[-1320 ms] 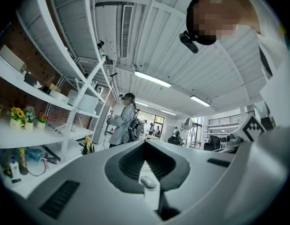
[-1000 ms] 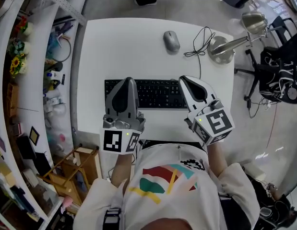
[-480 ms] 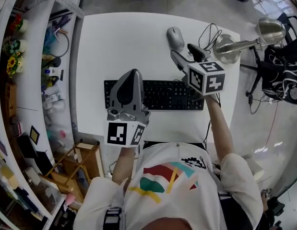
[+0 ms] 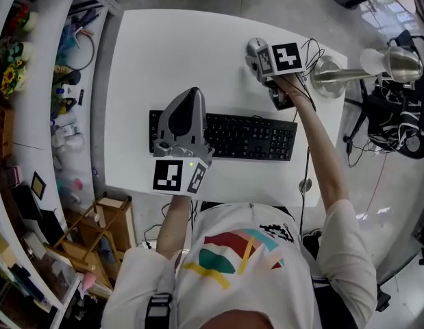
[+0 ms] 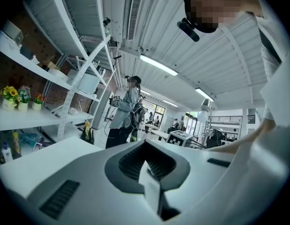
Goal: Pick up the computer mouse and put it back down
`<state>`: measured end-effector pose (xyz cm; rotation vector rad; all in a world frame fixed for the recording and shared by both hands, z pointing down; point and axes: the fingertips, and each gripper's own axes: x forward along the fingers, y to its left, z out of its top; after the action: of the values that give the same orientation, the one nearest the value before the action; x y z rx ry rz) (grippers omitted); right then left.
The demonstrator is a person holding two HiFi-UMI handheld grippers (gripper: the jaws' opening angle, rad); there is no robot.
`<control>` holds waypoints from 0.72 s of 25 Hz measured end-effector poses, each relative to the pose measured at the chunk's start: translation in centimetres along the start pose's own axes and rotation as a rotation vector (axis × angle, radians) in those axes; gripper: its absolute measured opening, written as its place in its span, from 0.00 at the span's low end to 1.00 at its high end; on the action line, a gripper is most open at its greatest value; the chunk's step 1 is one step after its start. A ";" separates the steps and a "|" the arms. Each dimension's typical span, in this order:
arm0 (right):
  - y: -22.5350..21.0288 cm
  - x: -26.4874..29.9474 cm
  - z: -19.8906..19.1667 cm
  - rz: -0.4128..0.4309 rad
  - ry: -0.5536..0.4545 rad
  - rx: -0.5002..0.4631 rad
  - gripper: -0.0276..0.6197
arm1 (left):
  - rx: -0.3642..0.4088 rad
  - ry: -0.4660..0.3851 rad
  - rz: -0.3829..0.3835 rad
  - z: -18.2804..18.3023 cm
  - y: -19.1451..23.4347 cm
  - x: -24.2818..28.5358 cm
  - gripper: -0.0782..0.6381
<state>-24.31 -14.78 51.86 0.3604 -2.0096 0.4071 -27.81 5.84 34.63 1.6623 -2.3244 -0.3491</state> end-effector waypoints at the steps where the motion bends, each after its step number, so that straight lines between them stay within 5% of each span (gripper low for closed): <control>1: -0.1 0.1 0.2 -0.007 0.001 0.000 0.47 | -0.002 0.006 0.002 -0.2 0.3 0.0 0.17; 18: -0.9 2.4 0.3 -0.048 0.023 0.023 0.47 | -0.022 0.065 0.028 -2.2 1.6 0.3 0.17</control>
<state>-25.18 -15.92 54.00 0.4158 -1.9709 0.4026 -28.59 5.96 37.32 1.6045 -2.2866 -0.3094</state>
